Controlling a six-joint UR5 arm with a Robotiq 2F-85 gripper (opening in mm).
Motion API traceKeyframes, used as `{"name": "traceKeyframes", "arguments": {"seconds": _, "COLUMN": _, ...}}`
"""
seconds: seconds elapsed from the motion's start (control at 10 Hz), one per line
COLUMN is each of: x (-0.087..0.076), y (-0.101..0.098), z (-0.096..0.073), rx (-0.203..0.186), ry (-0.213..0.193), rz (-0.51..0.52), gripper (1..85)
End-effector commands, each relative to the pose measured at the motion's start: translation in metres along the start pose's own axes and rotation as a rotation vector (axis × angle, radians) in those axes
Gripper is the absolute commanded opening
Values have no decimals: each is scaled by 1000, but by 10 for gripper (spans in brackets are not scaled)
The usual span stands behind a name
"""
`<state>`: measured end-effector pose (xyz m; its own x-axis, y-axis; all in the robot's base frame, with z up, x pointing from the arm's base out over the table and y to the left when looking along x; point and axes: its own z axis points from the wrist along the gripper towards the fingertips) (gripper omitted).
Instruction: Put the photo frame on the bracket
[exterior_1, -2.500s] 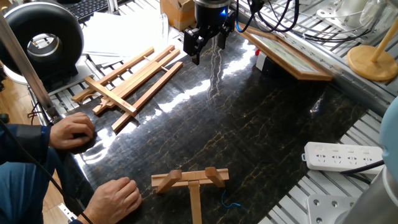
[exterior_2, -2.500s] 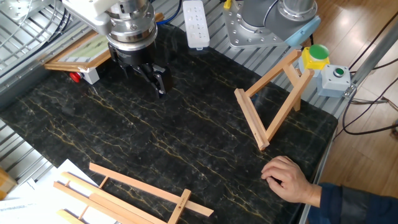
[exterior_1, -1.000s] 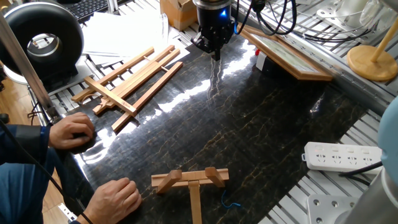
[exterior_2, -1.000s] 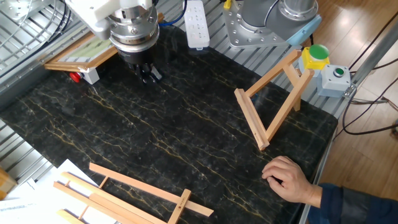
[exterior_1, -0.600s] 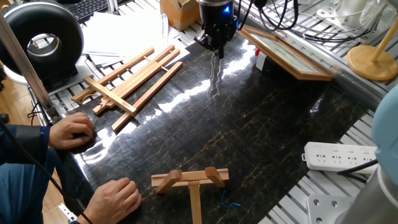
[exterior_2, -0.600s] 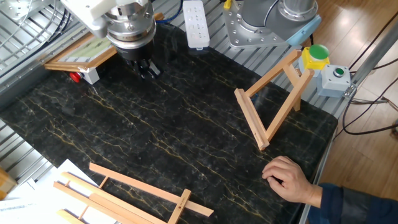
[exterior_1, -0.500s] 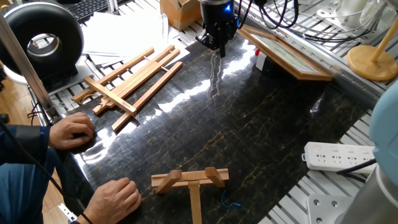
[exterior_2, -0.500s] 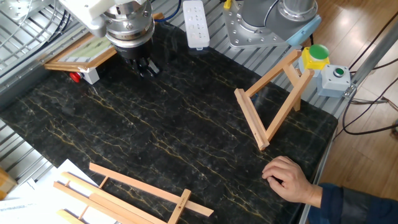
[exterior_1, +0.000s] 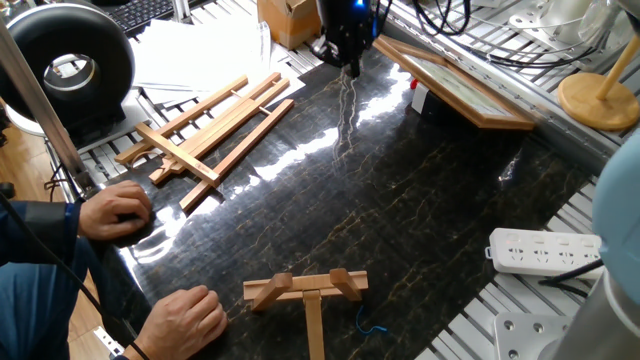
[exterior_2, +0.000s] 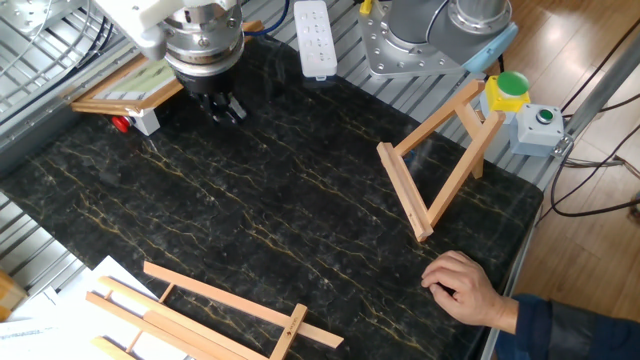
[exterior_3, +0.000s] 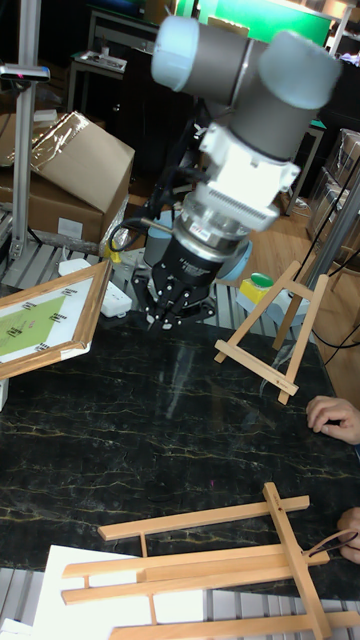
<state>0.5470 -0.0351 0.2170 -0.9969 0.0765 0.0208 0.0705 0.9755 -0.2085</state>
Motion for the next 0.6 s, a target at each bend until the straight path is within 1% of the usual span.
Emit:
{"name": "traceKeyframes", "arguments": {"seconds": 0.0, "x": -12, "y": -11, "z": -19, "rx": 101, "ry": -68, "rz": -48, "gripper": 10}}
{"name": "traceKeyframes", "arguments": {"seconds": 0.1, "x": -13, "y": -9, "z": -17, "rx": 112, "ry": -93, "rz": -54, "gripper": 10}}
{"name": "traceKeyframes", "arguments": {"seconds": 0.3, "x": -4, "y": -18, "z": -13, "rx": 151, "ry": -89, "rz": -82, "gripper": 10}}
{"name": "traceKeyframes", "arguments": {"seconds": 0.4, "x": -1, "y": -36, "z": -11, "rx": 207, "ry": -86, "rz": -137, "gripper": 10}}
{"name": "traceKeyframes", "arguments": {"seconds": 0.5, "x": -3, "y": -56, "z": -12, "rx": 274, "ry": -110, "rz": -189, "gripper": 10}}
